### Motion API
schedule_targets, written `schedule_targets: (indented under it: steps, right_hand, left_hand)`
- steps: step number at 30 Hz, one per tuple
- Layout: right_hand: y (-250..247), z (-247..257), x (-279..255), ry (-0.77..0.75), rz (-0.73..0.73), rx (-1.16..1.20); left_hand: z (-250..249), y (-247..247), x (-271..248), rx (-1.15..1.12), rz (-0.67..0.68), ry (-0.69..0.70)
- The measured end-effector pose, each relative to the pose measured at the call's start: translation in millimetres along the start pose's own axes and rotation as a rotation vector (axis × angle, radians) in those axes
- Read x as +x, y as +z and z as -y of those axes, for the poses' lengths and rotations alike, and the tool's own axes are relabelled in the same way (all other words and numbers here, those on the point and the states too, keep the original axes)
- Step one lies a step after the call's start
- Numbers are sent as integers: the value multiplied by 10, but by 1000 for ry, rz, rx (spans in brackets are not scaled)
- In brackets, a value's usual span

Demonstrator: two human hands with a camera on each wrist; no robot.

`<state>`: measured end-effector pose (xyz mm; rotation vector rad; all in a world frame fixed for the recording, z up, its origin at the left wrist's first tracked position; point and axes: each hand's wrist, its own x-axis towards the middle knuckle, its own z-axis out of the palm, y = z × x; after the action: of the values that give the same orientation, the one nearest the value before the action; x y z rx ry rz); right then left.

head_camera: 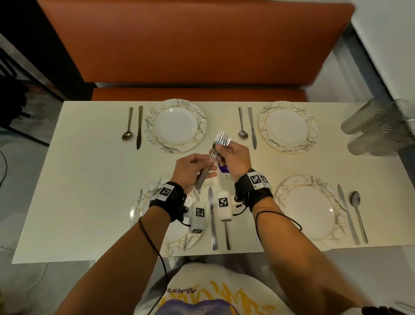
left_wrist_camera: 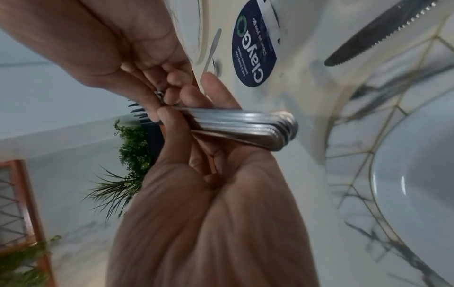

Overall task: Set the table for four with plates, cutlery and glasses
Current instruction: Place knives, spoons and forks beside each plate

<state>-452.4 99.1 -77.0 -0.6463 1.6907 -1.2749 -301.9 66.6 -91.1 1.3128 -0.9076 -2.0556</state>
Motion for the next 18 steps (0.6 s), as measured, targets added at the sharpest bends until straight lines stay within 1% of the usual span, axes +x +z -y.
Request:
schedule_targets:
  steps: [2, 4, 8, 11, 14, 16, 18]
  right_hand:
    - [157, 11, -69, 7, -4, 70]
    - [321, 7, -122, -5, 1, 75]
    - [654, -44, -230, -31, 45, 101]
    - [960, -122, -339, -20, 46, 142]
    - [1253, -225, -468, 66, 35, 176]
    - [1405, -313, -540, 114, 30, 167]
    - [1529, -408, -605, 131, 45, 139]
  left_hand:
    - [-26, -143, -66, -23, 11, 1]
    - [-53, -303, -123, -46, 34, 7]
    - [-89, -706, -243, -88, 35, 7]
    - [-88, -1063, -377, -101, 23, 3]
    - [-7, -1472, -484, -60, -74, 13]
    - [84, -1758, -539, -37, -195, 13]
    - [180, -2015, -609, -42, -326, 7]
